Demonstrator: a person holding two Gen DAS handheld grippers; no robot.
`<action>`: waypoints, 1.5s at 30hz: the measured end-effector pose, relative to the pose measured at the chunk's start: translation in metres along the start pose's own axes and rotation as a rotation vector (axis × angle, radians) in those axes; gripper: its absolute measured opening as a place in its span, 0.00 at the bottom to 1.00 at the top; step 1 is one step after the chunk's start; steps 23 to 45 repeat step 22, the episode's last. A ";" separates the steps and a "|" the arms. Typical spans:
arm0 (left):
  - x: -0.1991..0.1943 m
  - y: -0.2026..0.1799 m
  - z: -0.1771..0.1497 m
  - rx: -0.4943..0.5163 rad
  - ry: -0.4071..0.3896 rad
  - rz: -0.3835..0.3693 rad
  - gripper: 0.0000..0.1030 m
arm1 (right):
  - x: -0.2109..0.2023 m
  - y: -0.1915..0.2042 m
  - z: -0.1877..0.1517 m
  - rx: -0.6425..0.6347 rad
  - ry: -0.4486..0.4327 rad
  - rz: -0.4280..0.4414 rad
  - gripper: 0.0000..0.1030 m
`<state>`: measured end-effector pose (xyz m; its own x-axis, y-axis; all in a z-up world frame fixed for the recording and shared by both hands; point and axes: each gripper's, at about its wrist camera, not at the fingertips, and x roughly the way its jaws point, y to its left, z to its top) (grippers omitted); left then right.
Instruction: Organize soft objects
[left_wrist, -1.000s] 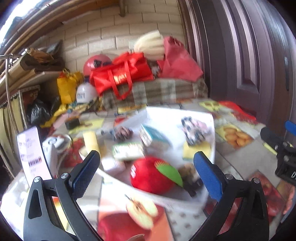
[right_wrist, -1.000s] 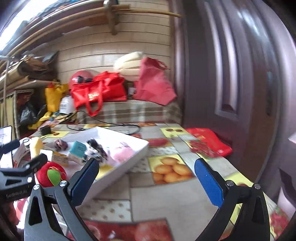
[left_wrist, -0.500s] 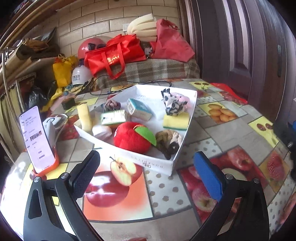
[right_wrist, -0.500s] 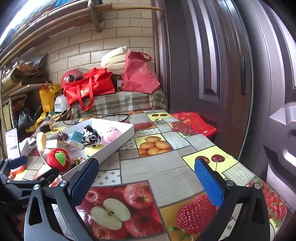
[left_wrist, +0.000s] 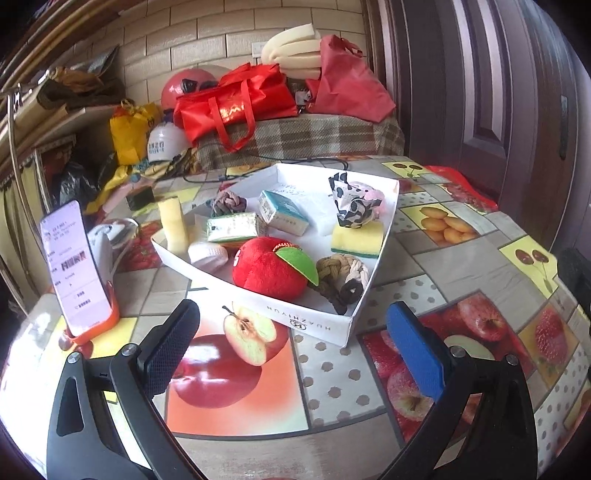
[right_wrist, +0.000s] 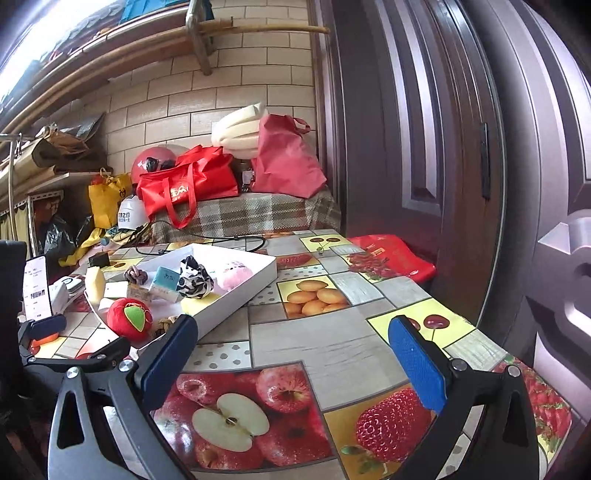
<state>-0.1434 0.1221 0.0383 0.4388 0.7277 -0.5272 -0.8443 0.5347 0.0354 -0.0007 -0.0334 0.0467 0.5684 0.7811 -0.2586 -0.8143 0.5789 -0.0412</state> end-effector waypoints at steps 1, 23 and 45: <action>0.003 0.000 0.004 -0.007 0.004 -0.002 0.99 | 0.000 0.001 0.000 -0.003 0.003 -0.001 1.00; -0.004 0.000 0.028 0.002 -0.041 -0.026 0.99 | 0.004 0.005 -0.001 -0.012 0.030 -0.008 1.00; -0.004 0.000 0.028 0.002 -0.041 -0.026 0.99 | 0.004 0.005 -0.001 -0.012 0.030 -0.008 1.00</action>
